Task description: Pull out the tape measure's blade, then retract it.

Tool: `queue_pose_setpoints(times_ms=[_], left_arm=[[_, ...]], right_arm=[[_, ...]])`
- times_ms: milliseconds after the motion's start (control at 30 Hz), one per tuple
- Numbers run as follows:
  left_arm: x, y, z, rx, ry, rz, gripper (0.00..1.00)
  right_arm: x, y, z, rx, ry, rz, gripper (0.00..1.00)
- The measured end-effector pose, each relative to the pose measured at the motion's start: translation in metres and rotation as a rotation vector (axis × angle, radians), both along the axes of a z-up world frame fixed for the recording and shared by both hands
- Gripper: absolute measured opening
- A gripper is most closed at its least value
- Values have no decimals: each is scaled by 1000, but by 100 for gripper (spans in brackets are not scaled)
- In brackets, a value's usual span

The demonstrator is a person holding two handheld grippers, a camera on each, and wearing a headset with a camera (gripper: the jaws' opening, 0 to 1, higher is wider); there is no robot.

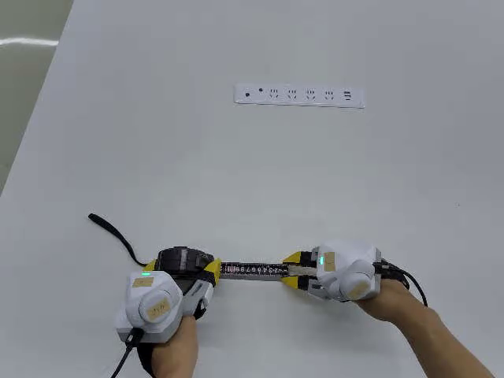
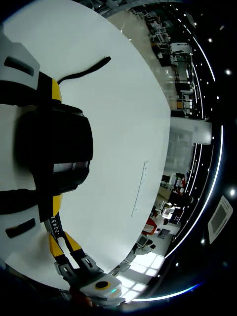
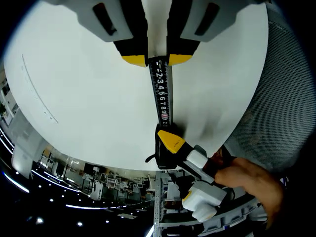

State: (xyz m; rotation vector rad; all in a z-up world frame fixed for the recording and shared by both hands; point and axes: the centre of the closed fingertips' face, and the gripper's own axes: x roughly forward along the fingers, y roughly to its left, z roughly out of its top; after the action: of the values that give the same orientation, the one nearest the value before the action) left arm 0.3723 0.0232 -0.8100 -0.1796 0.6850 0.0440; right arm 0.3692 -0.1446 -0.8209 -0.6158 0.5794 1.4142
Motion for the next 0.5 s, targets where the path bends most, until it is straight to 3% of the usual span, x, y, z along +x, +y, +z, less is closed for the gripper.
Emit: queue_pose_setpoints(times_ms=[500], left_arm=[[0,-1,0,-2,2,-2,65]], right_arm=[[-1,24,-1,17,11,8,12]])
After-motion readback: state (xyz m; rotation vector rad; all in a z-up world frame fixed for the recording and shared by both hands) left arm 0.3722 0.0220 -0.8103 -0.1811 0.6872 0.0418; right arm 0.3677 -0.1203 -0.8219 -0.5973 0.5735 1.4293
